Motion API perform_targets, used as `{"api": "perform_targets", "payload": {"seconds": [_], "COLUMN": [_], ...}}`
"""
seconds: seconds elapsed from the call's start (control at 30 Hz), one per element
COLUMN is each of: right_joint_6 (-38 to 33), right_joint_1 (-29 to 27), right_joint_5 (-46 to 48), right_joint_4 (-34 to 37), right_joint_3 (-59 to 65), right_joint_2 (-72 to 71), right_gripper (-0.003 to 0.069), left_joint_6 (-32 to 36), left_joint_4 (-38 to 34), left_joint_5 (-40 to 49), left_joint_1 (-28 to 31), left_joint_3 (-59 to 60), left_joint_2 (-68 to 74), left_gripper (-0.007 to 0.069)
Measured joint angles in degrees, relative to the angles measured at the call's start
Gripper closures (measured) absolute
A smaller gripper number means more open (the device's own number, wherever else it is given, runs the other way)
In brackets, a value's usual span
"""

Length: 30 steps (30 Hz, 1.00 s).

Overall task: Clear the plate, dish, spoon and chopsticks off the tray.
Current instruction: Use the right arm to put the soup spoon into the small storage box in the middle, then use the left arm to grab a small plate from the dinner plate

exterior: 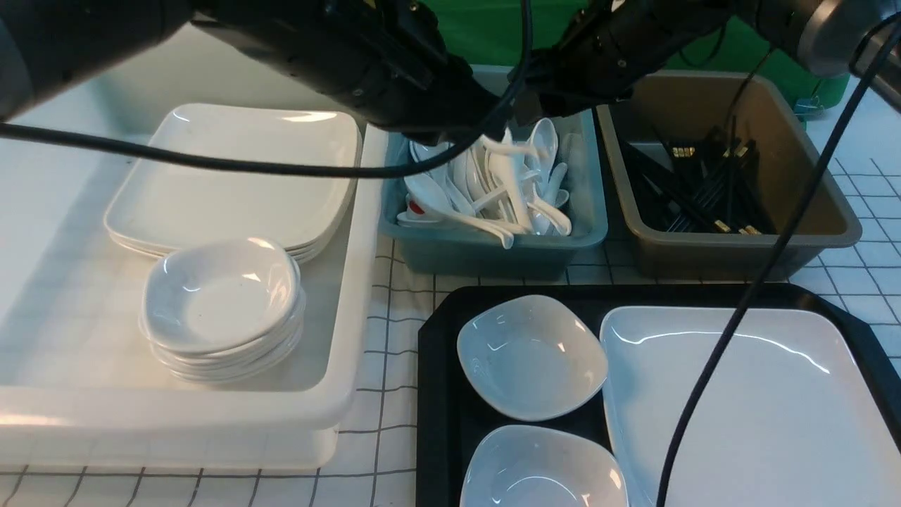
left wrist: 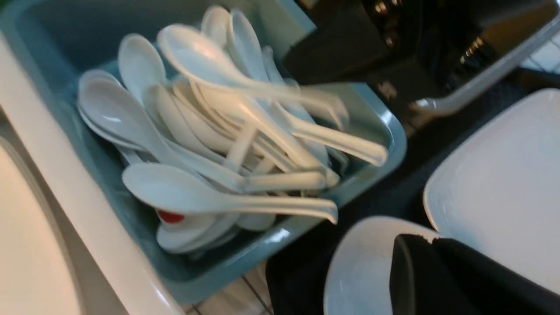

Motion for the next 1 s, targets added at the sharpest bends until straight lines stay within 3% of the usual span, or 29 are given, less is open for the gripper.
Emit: {"api": "perform_targets", "payload": {"seconds": [0.07, 0.13, 0.2, 0.3, 0.37, 0.53, 0.6, 0.73, 1.0], "right_joint_6": [-0.5, -1.3, -1.4, -1.5, -1.4, -1.3, -1.3, -2.1, -0.6], "right_joint_1": [0.0, 0.0, 0.0, 0.0, 0.0, 0.0, 0.0, 0.0, 0.0], "right_joint_5": [5.2, 10.1, 12.0, 12.7, 12.5, 12.5, 12.6, 12.2, 4.6], "right_joint_4": [-1.1, -3.8, -6.9, -9.7, -9.9, -9.8, -9.9, -10.0, -9.8], "right_joint_3": [-2.0, -3.1, -3.2, -3.1, -1.2, 9.2, 19.4, 39.5, 66.0], "right_joint_2": [-0.9, -2.7, -5.8, -12.0, -17.4, -30.0, -37.6, -50.1, -68.2], "right_gripper": [0.0157, 0.0196, 0.0292, 0.0528, 0.0613, 0.0648, 0.065, 0.065, 0.0653], "left_joint_6": [0.8, 4.2, 8.5, 10.6, 10.8, 9.9, 6.6, 1.7, -2.6], "left_joint_4": [-1.1, -3.3, -6.2, -7.2, -6.6, -4.1, -0.1, 6.5, 8.1], "left_joint_5": [2.9, 6.4, 11.5, 17.4, 19.0, 19.6, 18.4, 15.0, 14.6], "left_joint_1": [0.0, 0.0, -0.6, -3.5, -6.4, -12.1, -15.1, -17.2, -17.1], "left_joint_3": [0.0, 0.0, 0.0, 0.7, 2.2, 4.9, 5.1, 5.1, 5.1], "left_joint_2": [0.0, 0.0, 0.1, 1.3, 2.7, 6.4, 9.0, 12.6, 18.3], "left_gripper": [0.0575, 0.0575, 0.0575, 0.0575, 0.0573, 0.055, 0.0507, 0.0375, 0.0125]}}
